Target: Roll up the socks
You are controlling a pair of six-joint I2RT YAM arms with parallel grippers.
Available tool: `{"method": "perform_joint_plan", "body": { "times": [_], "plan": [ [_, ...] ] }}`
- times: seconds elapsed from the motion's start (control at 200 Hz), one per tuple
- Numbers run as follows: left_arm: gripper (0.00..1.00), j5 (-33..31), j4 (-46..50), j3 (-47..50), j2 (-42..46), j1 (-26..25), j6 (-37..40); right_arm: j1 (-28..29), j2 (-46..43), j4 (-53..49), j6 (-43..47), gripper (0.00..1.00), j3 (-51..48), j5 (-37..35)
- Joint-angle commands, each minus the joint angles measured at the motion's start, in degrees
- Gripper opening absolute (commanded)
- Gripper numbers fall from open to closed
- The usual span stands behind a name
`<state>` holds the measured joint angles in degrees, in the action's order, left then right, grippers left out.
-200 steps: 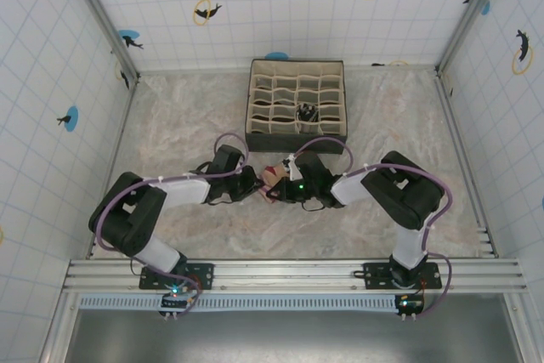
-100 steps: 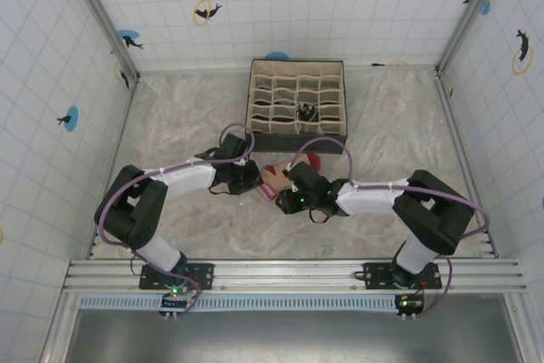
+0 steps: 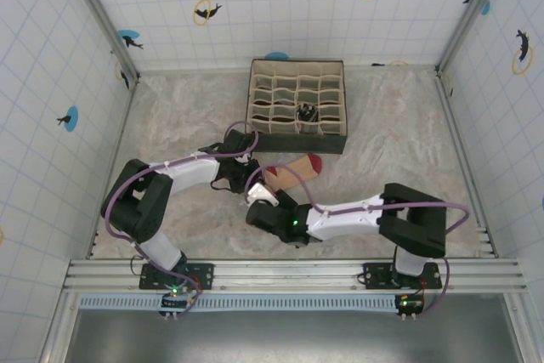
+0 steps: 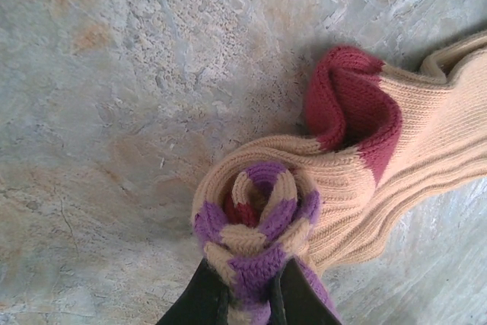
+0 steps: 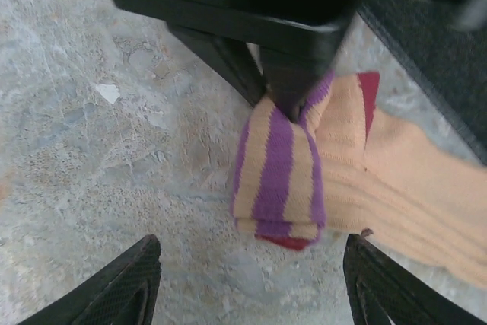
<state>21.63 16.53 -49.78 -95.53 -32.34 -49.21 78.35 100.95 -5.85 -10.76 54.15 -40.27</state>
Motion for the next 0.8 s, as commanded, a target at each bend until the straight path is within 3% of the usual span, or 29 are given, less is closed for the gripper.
{"method": "perform_joint_plan", "body": {
  "times": [0.0, 0.315, 0.51, 0.711, 0.796],
  "plan": [
    [0.00, 0.56, 3.85, -0.32, -1.77, 0.41, 1.91, 1.95, 4.74, -2.55, 5.73, 0.66, 3.85, -10.25],
    [0.00, 0.23, 3.99, 0.04, -1.59, 0.67, 2.01, 2.63, 13.90, -4.33, 9.17, 0.62, 9.59, -15.26],
    [0.00, 0.03, 3.13, 0.97, -0.86, 0.69, 1.53, 1.40, 15.64, -3.84, 8.34, 0.58, 10.03, -14.65],
    [0.00, 0.27, 2.80, 1.61, -0.02, 0.69, 1.64, -0.18, 16.25, -4.11, 5.66, 0.42, 8.94, -11.83],
    [0.00, 0.22, 2.80, 1.46, 0.16, 0.65, 1.75, -0.62, 16.23, -4.20, 4.56, 0.30, 8.45, -10.69]
  ]
}}
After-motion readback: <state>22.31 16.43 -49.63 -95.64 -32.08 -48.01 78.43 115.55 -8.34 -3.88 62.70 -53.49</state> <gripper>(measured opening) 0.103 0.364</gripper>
